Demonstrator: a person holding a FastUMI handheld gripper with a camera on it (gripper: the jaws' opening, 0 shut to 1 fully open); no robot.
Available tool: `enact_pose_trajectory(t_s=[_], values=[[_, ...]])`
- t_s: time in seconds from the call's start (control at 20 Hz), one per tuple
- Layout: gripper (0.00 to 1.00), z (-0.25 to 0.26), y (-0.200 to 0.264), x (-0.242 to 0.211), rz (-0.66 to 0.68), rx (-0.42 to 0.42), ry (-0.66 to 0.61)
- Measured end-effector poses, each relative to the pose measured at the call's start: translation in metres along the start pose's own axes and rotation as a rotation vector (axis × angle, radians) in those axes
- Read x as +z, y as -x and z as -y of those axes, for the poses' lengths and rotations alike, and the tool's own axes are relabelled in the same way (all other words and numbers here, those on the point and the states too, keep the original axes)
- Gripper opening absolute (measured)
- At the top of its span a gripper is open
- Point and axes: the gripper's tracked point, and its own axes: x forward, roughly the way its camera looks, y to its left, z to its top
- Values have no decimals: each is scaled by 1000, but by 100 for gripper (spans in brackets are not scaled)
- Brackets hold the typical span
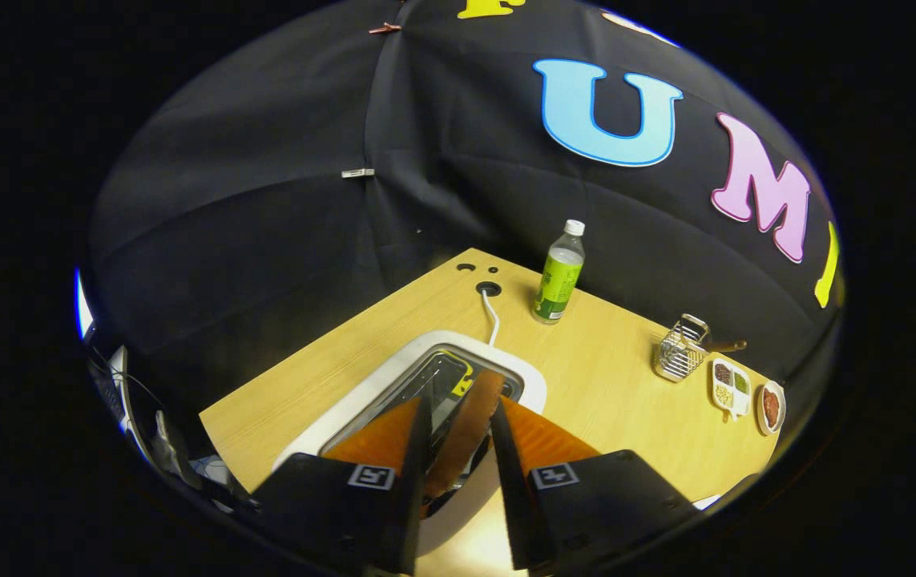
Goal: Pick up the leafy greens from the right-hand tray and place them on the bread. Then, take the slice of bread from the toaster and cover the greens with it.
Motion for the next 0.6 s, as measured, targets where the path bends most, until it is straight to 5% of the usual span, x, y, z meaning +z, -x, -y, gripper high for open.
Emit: enact_pose_trajectory(t_s=[0.2,0.6], values=[[21,-2,3,-2,-24,1,-65],[10,0,31,30,60,87,-103]])
